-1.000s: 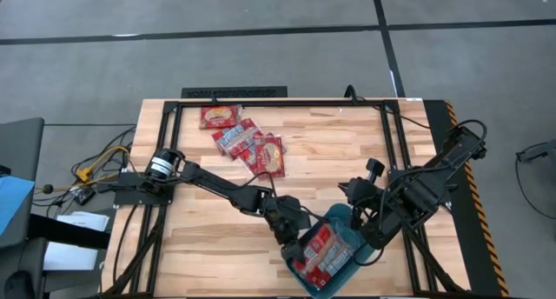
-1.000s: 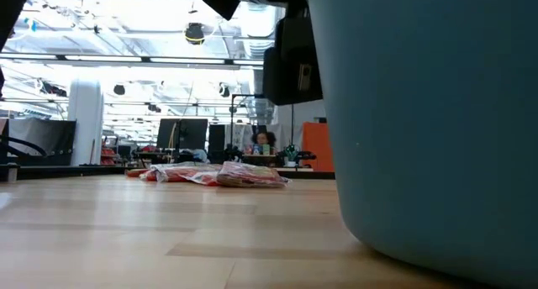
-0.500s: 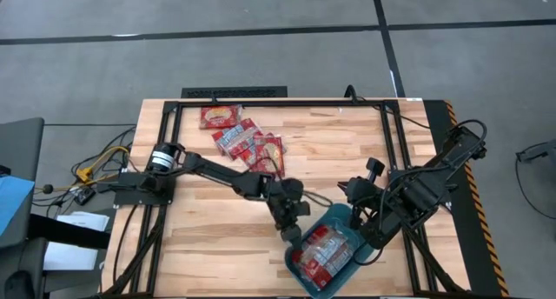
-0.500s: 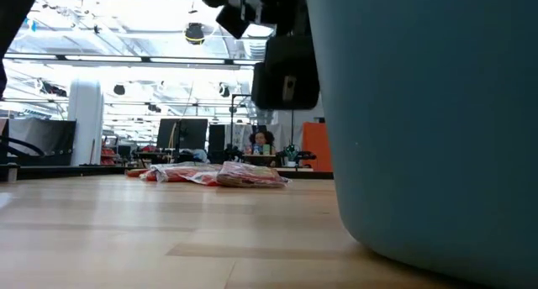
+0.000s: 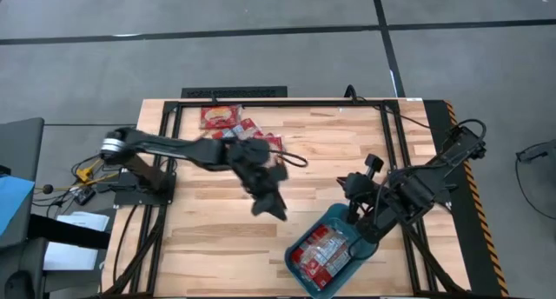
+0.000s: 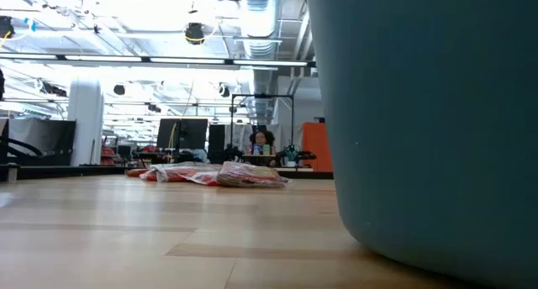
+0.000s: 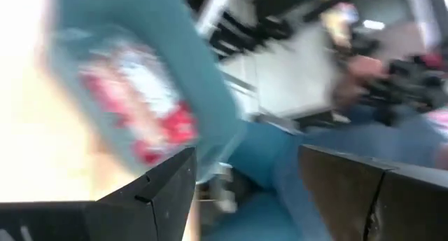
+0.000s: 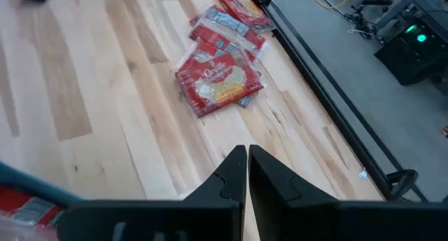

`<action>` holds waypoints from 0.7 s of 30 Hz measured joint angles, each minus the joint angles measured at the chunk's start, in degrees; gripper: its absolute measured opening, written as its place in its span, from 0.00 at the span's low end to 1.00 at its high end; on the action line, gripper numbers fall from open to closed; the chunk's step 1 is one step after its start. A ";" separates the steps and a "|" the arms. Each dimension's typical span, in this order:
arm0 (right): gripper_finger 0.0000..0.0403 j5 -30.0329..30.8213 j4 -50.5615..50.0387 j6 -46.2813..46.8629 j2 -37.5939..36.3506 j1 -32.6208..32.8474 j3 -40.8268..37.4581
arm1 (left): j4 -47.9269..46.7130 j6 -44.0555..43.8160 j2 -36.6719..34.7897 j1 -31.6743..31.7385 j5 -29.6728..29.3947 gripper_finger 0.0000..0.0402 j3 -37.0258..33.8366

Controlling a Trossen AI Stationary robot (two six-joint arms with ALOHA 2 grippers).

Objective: Sort popcorn bags into baskets
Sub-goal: Put the popcorn bag into the blue container

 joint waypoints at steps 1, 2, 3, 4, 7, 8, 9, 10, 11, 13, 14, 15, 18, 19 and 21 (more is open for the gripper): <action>0.10 0.00 0.11 -0.01 0.00 -0.49 -0.43 | -4.14 2.46 -2.00 -0.59 -5.08 0.59 0.02; 0.10 -0.04 0.00 -0.03 0.01 -0.87 -0.89 | -8.66 4.69 -3.75 -1.41 -10.82 0.59 0.02; 0.10 -0.03 0.01 -0.05 0.04 -1.22 -1.43 | -12.91 5.99 -5.21 -2.37 -16.71 0.59 0.02; 0.10 -0.04 0.00 -0.06 0.04 -1.79 -1.89 | -16.67 6.40 -6.44 -3.13 -22.46 0.59 0.02; 0.10 -0.04 0.26 -0.96 0.04 -3.72 -2.86 | -28.66 3.88 -8.95 -3.67 -34.59 0.59 0.00; 0.10 -0.01 0.99 -1.50 0.03 -4.43 -3.25 | -31.68 2.70 -9.39 -3.62 -39.03 0.59 0.00; 0.10 -0.04 1.78 -2.46 0.02 -5.35 -3.61 | -34.65 1.52 -9.73 -3.70 -43.07 0.59 -0.09; 0.10 -0.06 3.01 -3.67 0.02 -6.27 -3.99 | -36.92 1.04 -10.09 -3.61 -46.00 0.59 -0.58; 0.10 -0.05 4.70 -5.09 0.02 -7.24 -4.34 | -38.16 0.99 -10.48 -3.27 -47.40 0.59 -1.16; 0.10 -0.26 7.73 -8.28 0.06 -9.23 -4.65 | -38.51 1.41 -11.11 -1.91 -46.59 0.59 -2.94; 0.10 -0.37 9.51 -10.15 0.03 -10.33 -4.83 | -38.30 2.11 -11.47 -0.83 -44.92 0.59 -4.41; 0.10 -0.90 11.36 -12.22 0.02 -11.50 -4.96 | -37.76 2.59 -11.85 0.51 -43.53 0.59 -6.18; 0.10 -3.55 17.23 -18.74 0.04 -15.39 -5.42 | -33.81 3.86 -13.09 5.44 -40.17 0.59 -12.80; 0.10 -4.20 19.23 -20.89 0.04 -16.78 -5.56 | -30.82 4.17 -13.59 7.45 -38.25 0.59 -15.44; 0.10 -5.32 23.50 -25.06 0.02 -19.76 -6.22 | -22.62 5.07 -13.99 11.63 -32.68 0.59 -21.14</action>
